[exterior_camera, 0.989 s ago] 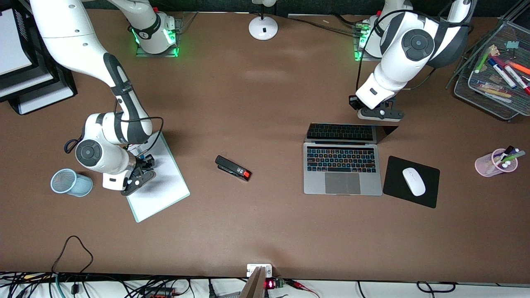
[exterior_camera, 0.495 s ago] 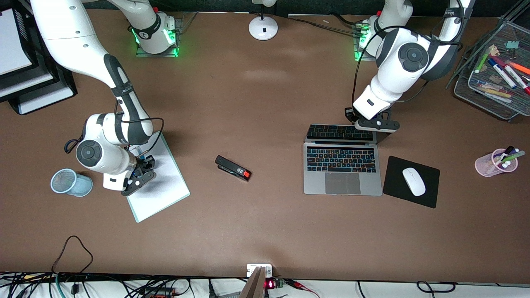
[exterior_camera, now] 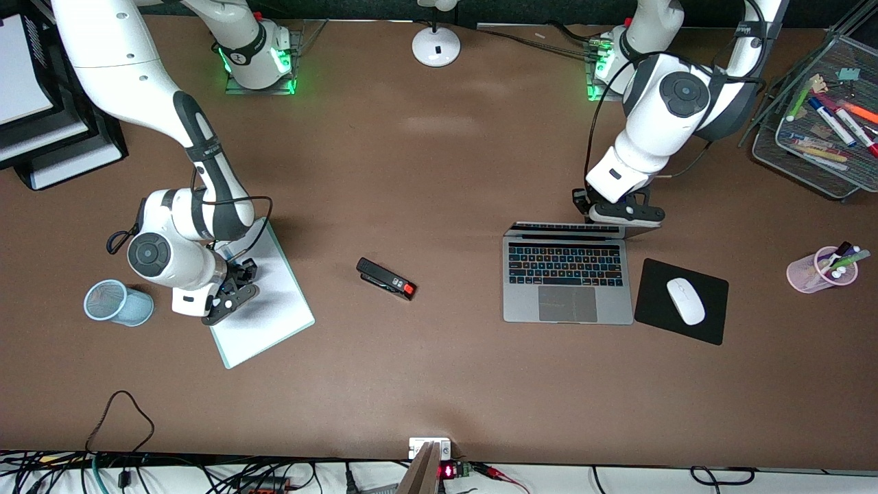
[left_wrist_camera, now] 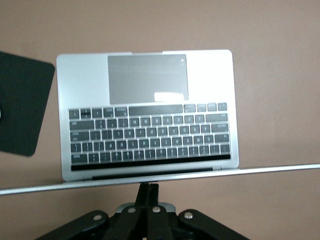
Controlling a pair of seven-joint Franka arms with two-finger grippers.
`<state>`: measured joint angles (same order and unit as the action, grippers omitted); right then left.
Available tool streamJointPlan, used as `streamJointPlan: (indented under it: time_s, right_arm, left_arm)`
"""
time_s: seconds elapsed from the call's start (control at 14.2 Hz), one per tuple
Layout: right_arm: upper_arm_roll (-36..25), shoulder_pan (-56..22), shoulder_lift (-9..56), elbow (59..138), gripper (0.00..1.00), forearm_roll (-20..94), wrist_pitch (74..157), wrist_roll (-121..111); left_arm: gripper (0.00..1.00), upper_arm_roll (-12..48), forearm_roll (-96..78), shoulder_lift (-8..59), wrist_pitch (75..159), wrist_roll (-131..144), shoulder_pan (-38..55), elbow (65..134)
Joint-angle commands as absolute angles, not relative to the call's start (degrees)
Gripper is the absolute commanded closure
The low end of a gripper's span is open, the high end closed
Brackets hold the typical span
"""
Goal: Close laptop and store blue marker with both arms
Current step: 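Grasp the blue marker with the right gripper while the left gripper reaches the laptop, then push the laptop lid shut with the left gripper while the right gripper carries the marker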
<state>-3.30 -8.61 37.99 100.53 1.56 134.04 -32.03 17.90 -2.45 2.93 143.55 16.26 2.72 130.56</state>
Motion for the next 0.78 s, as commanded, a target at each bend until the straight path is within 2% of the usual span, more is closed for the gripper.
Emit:
streamJointPlan:
  time_s: [0.0,0.21,0.35,0.71]
  right_arm:
    - [-3.2,-8.5,37.4,100.1,0.99,2.5,134.2,-32.6]
    - [-3.3,-8.3,36.7,99.1,1.00,2.5,133.9,-32.7]
    - [-3.3,-8.3,35.8,98.5,1.00,2.5,133.3,-32.6]
    - [-3.5,-8.2,35.2,92.2,1.00,2.7,125.0,-32.7]
  left_arm:
    - [1.00,18.2,-1.4,6.1,149.1,15.6,1.8,129.9]
    - [1.00,18.1,2.0,9.2,154.7,15.5,1.1,129.0]
    - [1.00,18.1,3.0,11.3,155.2,15.5,0.0,127.6]
    - [1.00,18.0,3.3,16.0,157.1,15.5,0.0,124.3]
